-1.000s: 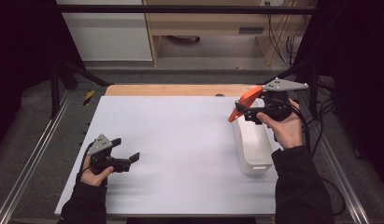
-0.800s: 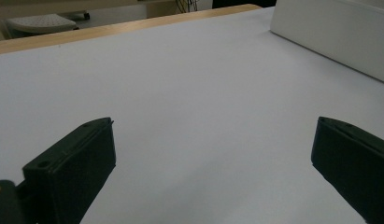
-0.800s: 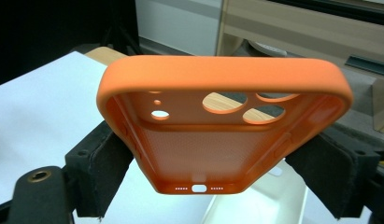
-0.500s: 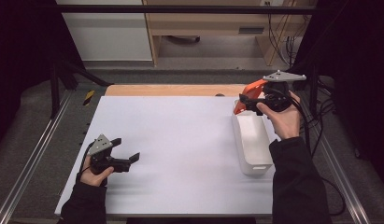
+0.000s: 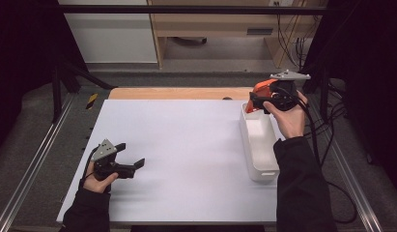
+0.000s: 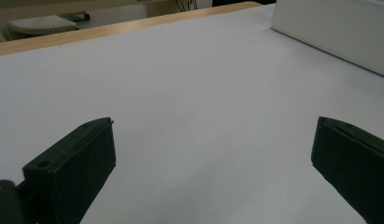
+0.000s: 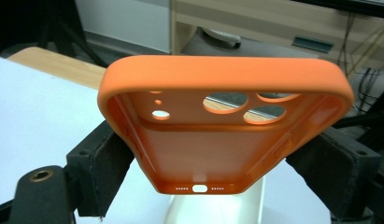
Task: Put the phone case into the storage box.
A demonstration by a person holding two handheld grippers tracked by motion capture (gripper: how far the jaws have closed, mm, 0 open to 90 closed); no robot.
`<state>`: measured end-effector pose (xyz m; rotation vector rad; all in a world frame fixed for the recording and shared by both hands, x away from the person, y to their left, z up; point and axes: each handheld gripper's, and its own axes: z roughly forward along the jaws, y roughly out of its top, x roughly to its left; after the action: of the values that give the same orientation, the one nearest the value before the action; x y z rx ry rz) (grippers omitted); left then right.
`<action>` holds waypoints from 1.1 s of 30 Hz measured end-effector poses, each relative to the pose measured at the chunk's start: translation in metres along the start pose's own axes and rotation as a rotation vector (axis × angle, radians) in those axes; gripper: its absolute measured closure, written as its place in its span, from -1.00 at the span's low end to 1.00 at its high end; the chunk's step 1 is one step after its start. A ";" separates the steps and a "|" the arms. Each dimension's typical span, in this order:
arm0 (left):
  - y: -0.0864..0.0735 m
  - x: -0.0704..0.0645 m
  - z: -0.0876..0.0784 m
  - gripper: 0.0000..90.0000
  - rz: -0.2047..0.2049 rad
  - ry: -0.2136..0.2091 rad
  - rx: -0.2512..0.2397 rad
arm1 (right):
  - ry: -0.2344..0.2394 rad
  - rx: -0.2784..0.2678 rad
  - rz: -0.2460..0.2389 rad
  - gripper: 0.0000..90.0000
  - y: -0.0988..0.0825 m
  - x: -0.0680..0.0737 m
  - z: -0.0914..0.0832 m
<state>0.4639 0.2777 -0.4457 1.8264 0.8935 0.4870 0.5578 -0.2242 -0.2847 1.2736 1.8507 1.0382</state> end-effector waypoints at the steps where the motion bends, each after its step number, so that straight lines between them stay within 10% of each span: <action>1: 0.000 0.000 0.000 -1.00 -0.001 0.000 -0.001 | -0.006 0.003 0.006 -0.64 0.000 -0.001 0.002; 33: -0.001 0.000 0.003 -1.00 0.018 -0.003 0.012 | -0.116 0.109 0.101 -0.65 -0.017 -0.010 0.058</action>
<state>0.4654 0.2760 -0.4482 1.8473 0.8806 0.4908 0.6032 -0.2233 -0.3258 1.4738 1.7915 0.9054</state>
